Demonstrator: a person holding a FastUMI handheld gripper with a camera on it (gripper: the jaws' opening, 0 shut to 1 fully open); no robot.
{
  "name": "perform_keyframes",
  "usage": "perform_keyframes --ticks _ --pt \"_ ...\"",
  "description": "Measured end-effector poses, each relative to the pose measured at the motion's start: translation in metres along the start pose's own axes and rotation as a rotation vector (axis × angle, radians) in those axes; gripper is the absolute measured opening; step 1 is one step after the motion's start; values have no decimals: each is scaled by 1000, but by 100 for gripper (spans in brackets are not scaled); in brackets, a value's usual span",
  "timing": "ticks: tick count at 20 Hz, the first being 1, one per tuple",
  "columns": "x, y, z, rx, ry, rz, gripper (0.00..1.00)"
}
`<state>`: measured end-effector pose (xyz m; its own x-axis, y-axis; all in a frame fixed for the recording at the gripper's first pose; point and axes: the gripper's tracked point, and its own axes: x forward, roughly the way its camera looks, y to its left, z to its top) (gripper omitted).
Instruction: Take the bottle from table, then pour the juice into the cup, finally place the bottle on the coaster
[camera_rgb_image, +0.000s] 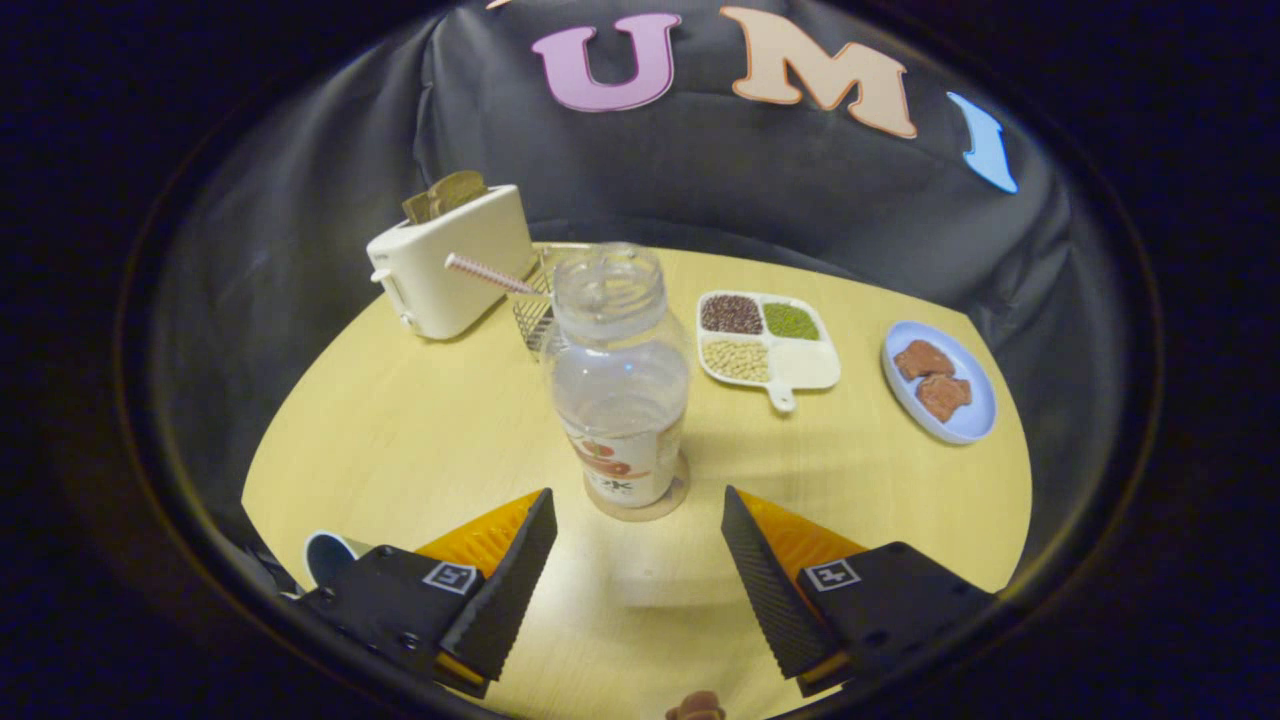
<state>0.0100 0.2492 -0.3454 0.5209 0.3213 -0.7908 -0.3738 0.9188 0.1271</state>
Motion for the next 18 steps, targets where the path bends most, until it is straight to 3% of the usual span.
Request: perform_keyframes --ticks 9,18 --pt "-98 -57 63 122 -219 -93 100" --pt "-203 -105 154 85 -526 -217 100"
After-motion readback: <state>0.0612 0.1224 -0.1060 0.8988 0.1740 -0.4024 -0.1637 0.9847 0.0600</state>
